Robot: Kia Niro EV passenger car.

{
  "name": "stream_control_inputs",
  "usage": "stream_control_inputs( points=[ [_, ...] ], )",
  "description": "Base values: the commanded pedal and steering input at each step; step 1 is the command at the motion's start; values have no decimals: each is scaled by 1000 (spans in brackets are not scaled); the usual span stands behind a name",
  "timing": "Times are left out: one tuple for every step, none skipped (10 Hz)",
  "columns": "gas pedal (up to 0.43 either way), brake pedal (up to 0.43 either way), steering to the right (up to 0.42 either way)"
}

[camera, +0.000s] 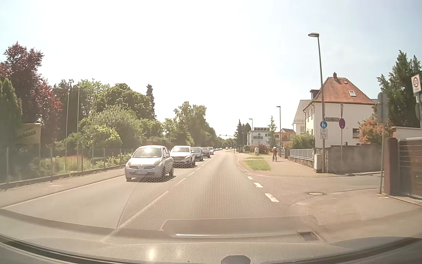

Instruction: Follow the waypoints while adhering to traffic rules and regulations

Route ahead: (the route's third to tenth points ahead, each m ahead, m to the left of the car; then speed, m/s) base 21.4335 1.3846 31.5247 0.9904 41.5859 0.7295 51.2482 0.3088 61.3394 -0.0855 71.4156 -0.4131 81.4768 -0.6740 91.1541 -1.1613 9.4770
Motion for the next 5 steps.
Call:
stream_control_inputs(
  points=[
    [0,0,10],
    [0,0,12],
    [0,0,16],
    [0,0,16],
    [0,0,16]
  ],
)
